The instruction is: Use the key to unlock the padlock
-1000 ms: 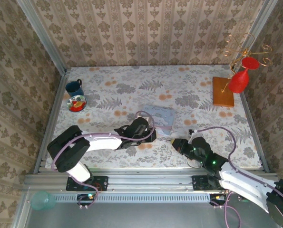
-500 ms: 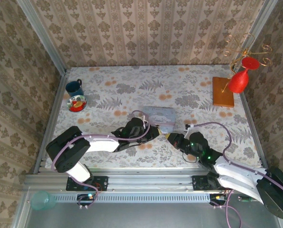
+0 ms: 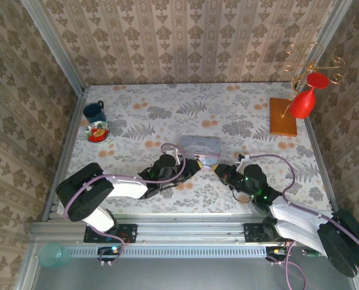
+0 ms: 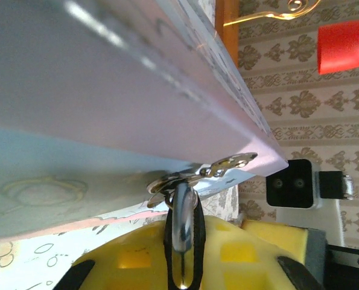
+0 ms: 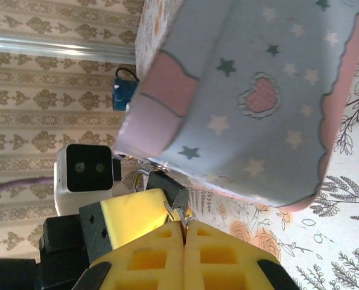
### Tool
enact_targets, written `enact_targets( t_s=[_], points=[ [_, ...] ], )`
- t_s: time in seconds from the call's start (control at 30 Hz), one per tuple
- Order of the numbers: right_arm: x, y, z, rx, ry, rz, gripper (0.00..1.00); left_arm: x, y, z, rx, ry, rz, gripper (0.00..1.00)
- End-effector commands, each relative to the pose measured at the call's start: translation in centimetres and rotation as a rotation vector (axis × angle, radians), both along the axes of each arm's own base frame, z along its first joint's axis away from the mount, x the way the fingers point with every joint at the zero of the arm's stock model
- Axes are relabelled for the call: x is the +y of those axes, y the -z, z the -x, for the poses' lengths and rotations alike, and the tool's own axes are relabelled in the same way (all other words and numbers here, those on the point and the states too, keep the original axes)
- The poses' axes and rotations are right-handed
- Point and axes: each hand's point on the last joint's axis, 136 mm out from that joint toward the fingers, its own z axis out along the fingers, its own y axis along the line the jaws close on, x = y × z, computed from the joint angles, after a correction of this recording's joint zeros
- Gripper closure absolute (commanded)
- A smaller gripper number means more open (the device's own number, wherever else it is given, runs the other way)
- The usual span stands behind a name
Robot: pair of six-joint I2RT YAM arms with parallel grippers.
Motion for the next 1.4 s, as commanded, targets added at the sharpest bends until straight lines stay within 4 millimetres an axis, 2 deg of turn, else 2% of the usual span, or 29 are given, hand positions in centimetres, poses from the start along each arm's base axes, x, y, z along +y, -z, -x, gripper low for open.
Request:
enact_targets(
  t_s=[0.0,0.4,0.7,1.37],
  points=[
    [0.6,-1.6,-0.4,0.0,-0.012,-0.068,1.0,-0.4,-5.1,-1.0,-0.089,-0.05,0.172,0.99],
    [0.6,-2.1,-0.5,0.012,0.002,-0.105,1.0,-1.4,-6.3,-1.2,-0.082,-0.043,0.23,0.99],
    [0.5,-3.2,-0.8,-0.011,0.018,-0.138,1.0,-1.8,-6.2,-0.8,-0.074,-0.032,0.233,0.99],
    [-0.3,-3.6,-0.5,-0.031,0.047,-0.147,1.0,-1.7,-6.0,-1.1,-0.066,-0.042,0.244,0.99]
  ],
)
